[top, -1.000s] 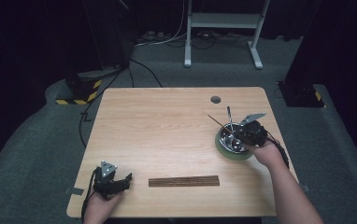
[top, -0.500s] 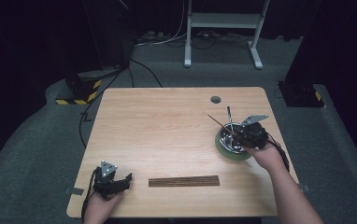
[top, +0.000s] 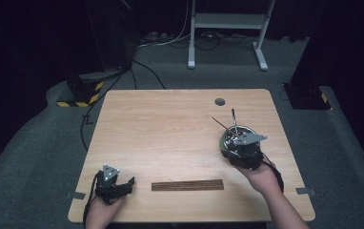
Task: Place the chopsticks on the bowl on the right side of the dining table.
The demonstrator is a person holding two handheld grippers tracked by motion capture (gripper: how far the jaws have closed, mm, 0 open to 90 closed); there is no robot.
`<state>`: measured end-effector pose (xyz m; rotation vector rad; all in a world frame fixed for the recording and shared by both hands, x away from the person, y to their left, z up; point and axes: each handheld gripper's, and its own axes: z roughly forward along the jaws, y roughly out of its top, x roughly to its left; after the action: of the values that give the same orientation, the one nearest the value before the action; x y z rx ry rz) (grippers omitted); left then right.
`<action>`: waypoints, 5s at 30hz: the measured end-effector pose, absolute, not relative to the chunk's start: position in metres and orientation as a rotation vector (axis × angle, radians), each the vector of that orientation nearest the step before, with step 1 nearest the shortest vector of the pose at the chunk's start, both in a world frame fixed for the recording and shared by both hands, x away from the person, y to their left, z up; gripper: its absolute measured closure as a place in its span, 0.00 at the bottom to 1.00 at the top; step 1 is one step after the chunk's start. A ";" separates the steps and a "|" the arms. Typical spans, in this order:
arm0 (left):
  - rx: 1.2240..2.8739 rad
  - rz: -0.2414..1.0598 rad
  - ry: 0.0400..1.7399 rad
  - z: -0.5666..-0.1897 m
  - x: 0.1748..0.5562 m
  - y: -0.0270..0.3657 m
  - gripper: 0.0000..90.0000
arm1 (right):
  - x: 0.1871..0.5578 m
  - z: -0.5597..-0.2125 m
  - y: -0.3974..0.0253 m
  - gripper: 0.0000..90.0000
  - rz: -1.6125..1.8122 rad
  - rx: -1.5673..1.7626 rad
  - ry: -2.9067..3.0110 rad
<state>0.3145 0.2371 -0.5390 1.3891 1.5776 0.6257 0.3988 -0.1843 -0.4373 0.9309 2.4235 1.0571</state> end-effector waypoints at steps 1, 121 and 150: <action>1.389 0.626 1.578 -0.539 0.315 0.237 0.20 | 0.396 -0.439 -0.181 0.69 1.060 0.935 2.426; 1.387 0.622 1.564 -0.539 0.315 0.236 0.20 | 0.420 -0.506 -0.108 0.83 0.872 0.800 2.680; 1.399 0.622 1.557 -0.539 0.315 0.237 0.20 | 0.427 -0.507 -0.084 0.85 0.901 0.730 2.707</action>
<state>0.3146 0.2370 -0.5394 1.3989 1.5572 0.6222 0.4271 -0.0844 -0.5070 0.7301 2.7066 0.9012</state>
